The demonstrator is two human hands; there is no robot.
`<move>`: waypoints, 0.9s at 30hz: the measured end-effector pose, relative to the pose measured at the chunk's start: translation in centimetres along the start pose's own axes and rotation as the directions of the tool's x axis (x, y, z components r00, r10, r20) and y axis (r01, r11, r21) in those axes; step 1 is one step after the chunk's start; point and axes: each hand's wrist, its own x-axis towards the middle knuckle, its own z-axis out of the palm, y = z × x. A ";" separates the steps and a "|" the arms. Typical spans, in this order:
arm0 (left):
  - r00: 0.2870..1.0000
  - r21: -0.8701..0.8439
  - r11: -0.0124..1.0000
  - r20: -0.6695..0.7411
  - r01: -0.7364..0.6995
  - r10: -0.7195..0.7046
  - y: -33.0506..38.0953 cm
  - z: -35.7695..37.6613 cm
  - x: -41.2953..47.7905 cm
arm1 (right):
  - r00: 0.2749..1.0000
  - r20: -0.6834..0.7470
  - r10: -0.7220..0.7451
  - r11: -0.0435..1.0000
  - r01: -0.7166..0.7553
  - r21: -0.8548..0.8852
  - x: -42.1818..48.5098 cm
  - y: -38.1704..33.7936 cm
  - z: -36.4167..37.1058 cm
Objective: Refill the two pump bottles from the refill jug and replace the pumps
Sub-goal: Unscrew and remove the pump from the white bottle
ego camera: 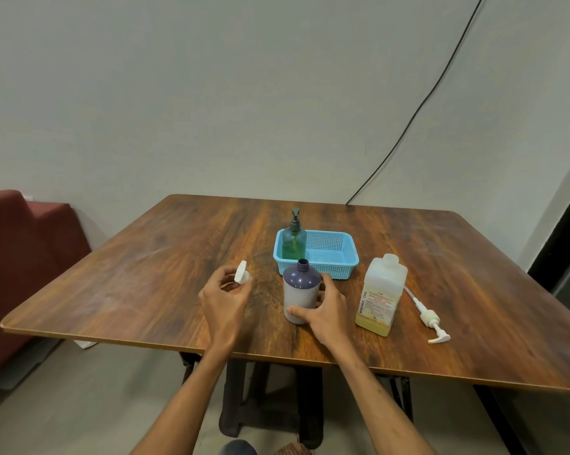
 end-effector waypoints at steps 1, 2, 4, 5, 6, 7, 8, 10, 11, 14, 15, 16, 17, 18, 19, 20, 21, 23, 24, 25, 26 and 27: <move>1.000 0.039 0.999 0.012 -0.007 0.006 -0.6 0.0 -0.2 | 1.000 0.000 0.004 1.000 -0.004 -0.002 0.0 0.0 0.0; 1.000 0.073 0.997 0.027 -0.013 0.011 -1.1 0.0 -0.5 | 1.000 -0.001 0.003 1.000 -0.003 -0.004 0.0 0.0 0.0; 0.998 0.126 0.992 0.054 -0.016 0.009 -2.0 0.1 -0.9 | 1.000 -0.003 0.002 1.000 -0.002 -0.004 0.0 0.0 0.0; 0.998 0.148 0.989 0.066 -0.012 0.002 -2.3 0.1 -1.1 | 1.000 -0.004 0.002 1.000 -0.002 -0.001 0.0 0.0 0.0; 0.997 0.165 0.986 0.081 -0.005 -0.008 -2.6 0.1 -1.3 | 1.000 -0.005 0.002 1.000 -0.002 0.000 0.0 0.0 0.0; 0.995 0.179 0.984 0.098 0.000 -0.018 -2.9 0.1 -1.5 | 1.000 -0.005 0.003 1.000 -0.003 -0.001 0.0 0.0 0.0; 0.993 0.196 0.981 0.114 0.001 -0.024 -3.1 0.0 -1.7 | 1.000 -0.005 0.003 1.000 -0.003 -0.003 0.0 0.1 0.0; 0.991 0.236 0.972 0.131 0.002 -0.034 -3.5 0.0 -2.1 | 1.000 -0.002 0.008 1.000 -0.008 -0.003 0.0 0.1 0.0; 0.990 0.254 0.967 0.134 0.007 -0.042 -3.6 0.0 -2.3 | 1.000 -0.002 0.010 1.000 -0.010 -0.005 0.1 0.2 0.1; 0.987 0.290 0.957 0.143 0.027 -0.071 -3.7 0.1 -2.3 | 1.000 -0.009 0.017 1.000 -0.017 -0.024 0.2 0.3 0.2; 0.986 0.303 0.952 0.145 0.034 -0.081 -3.7 0.1 -2.3 | 1.000 -0.013 0.019 0.999 -0.019 -0.031 0.2 0.4 0.3; 0.985 0.313 0.949 0.145 0.041 -0.090 -3.8 0.2 -2.3 | 1.000 -0.015 0.017 0.999 -0.018 -0.033 0.2 0.4 0.4; 0.985 0.320 0.946 0.143 0.045 -0.095 -3.9 0.2 -2.3 | 1.000 -0.017 0.015 0.999 -0.015 -0.033 0.2 0.4 0.4; 0.985 0.325 0.945 0.141 0.046 -0.097 -3.9 0.2 -2.3 | 1.000 -0.018 0.015 0.999 -0.015 -0.032 0.2 0.4 0.4; 0.985 0.329 0.943 0.141 0.046 -0.097 -3.9 0.3 -2.3 | 1.000 -0.018 0.017 0.999 -0.017 -0.030 0.2 0.4 0.4; 0.985 0.331 0.943 0.144 0.044 -0.097 -3.9 0.3 -2.3 | 1.000 -0.019 0.018 0.999 -0.019 -0.031 0.2 0.5 0.4; 0.984 0.329 0.943 0.147 0.042 -0.095 -3.8 0.3 -2.4 | 1.000 -0.021 0.021 0.999 -0.022 -0.034 0.2 0.5 0.5; 0.983 0.321 0.946 0.152 0.047 -0.101 -3.6 0.2 -2.4 | 0.999 -0.029 0.019 0.999 -0.020 -0.043 0.1 0.5 0.5; 0.983 0.311 0.949 0.151 0.056 -0.108 -3.5 0.1 -2.4 | 0.999 -0.034 0.017 0.999 -0.018 -0.049 0.1 0.6 0.6; 0.982 0.302 0.951 0.150 0.066 -0.115 -3.4 0.1 -2.4 | 0.999 -0.038 0.015 0.998 -0.017 -0.053 0.0 0.6 0.6; 0.982 0.298 0.952 0.149 0.070 -0.119 -3.4 0.1 -2.3 | 0.999 -0.042 0.013 0.998 -0.015 -0.055 -0.1 0.6 0.6; 0.981 0.300 0.951 0.151 0.071 -0.120 -3.5 0.1 -2.3 | 0.999 -0.046 0.011 0.998 -0.014 -0.056 -0.1 0.6 0.6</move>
